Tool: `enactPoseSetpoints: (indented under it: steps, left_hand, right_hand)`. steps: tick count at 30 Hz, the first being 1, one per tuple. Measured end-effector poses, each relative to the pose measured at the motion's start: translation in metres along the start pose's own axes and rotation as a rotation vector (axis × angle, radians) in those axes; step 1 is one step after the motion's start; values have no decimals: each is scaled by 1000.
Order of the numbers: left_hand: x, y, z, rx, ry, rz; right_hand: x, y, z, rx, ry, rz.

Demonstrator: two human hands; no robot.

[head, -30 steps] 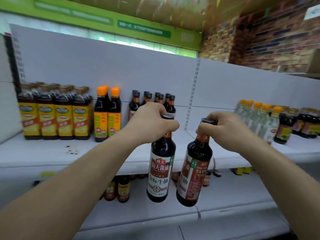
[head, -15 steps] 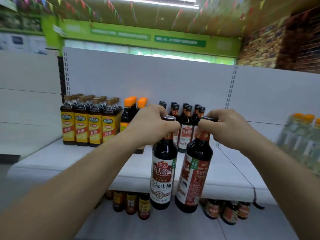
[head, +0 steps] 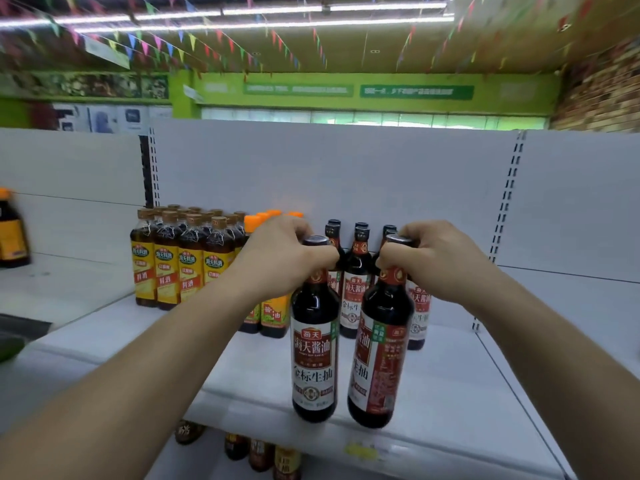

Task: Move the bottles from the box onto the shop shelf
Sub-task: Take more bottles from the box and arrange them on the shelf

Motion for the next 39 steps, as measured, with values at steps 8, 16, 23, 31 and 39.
enactPoseSetpoints:
  steps: [8,16,23,31,39]
  left_hand:
    - [25,22,-12,-62,39,11]
    - [44,39,-36,-100,36,-20]
    - [48,57,-54,-84,7,-63]
    - [58,68,-74,-13,-95,-94]
    - [67,38,-101,24,-121,-27]
  right_hand:
    - [9,26,28,2,27,-27]
    - [31,43,45,45,1,-54]
    - [50,59,45,45,1,-61]
    - [59,63,55,79,25,4]
    - [71,15,80,144,-20,243]
Point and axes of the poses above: each hand's wrist, its own y-axis towards the middle knuckle, its own x-axis out of the palm, z = x × y, the point moved 8 cm from there along y, towards the middle knuckle, and after that the axes turned 8 degrees about y, right-handed, at the moved point
